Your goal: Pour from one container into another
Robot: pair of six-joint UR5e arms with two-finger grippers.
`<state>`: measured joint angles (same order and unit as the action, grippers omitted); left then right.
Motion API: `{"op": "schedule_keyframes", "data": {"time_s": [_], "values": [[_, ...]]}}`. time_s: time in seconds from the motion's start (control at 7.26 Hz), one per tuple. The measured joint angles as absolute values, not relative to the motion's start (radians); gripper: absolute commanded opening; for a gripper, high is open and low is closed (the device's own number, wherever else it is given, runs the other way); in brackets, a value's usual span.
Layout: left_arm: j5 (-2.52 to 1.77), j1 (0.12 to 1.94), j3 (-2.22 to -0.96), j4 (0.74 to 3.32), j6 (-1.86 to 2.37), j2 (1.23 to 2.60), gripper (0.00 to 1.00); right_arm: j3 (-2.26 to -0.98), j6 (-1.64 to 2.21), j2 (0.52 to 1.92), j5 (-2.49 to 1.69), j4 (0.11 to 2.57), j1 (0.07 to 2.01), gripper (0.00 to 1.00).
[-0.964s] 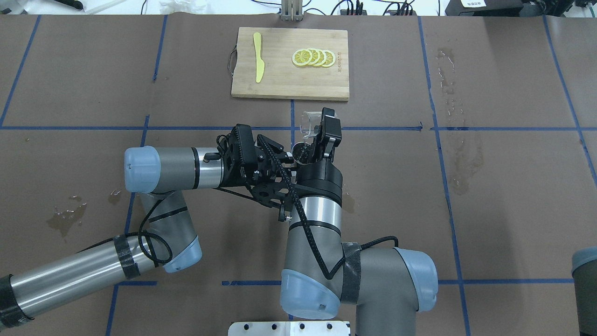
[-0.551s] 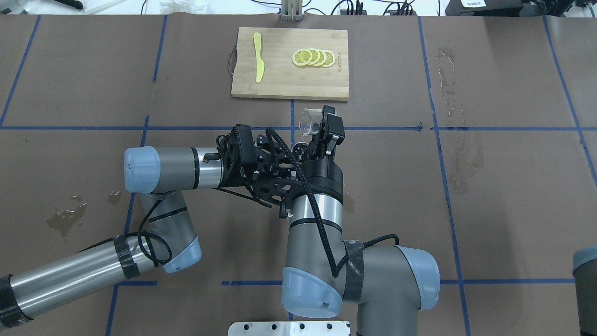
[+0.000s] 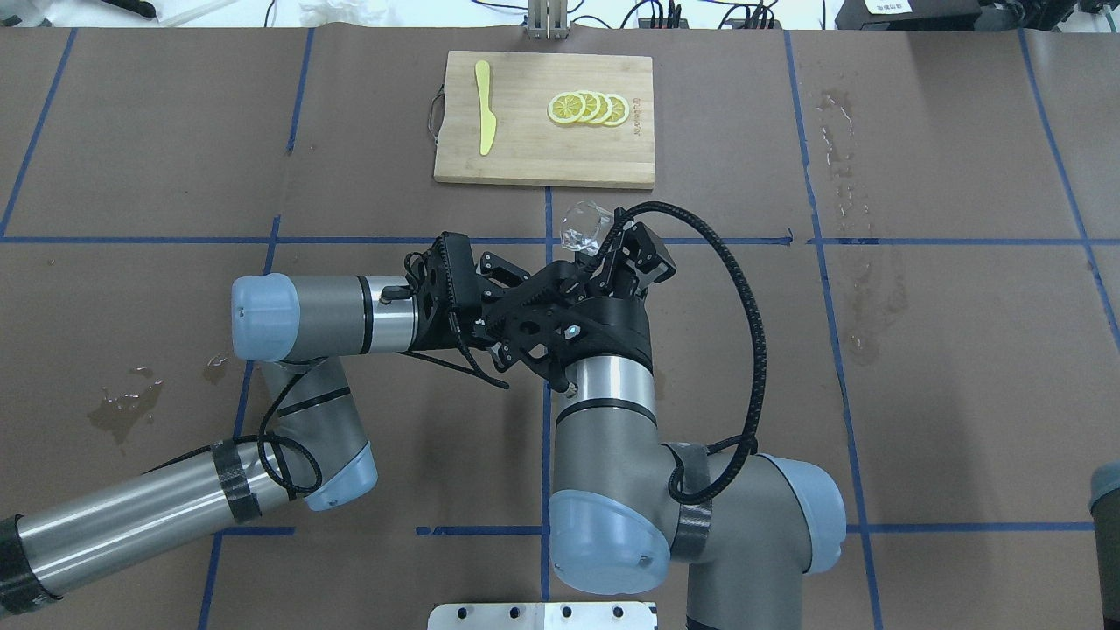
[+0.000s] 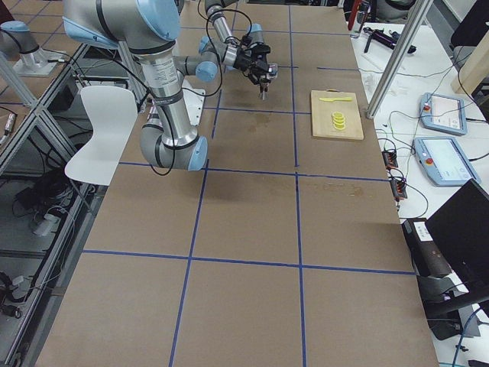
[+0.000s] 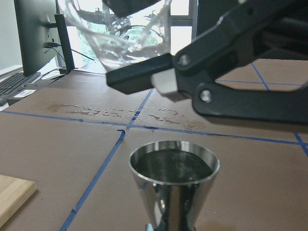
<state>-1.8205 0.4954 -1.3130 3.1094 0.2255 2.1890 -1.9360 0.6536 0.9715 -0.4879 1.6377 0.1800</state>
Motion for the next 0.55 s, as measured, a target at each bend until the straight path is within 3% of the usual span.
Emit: {"op": "schedule_keyframes", "data": {"time_s": [0.55], "values": [[-1.810,0.499,-1.314,3.109,0.226,2.186,0.00,-1.996,0.720,1.027,-0.498,1.637,0.191,0.00]]}}
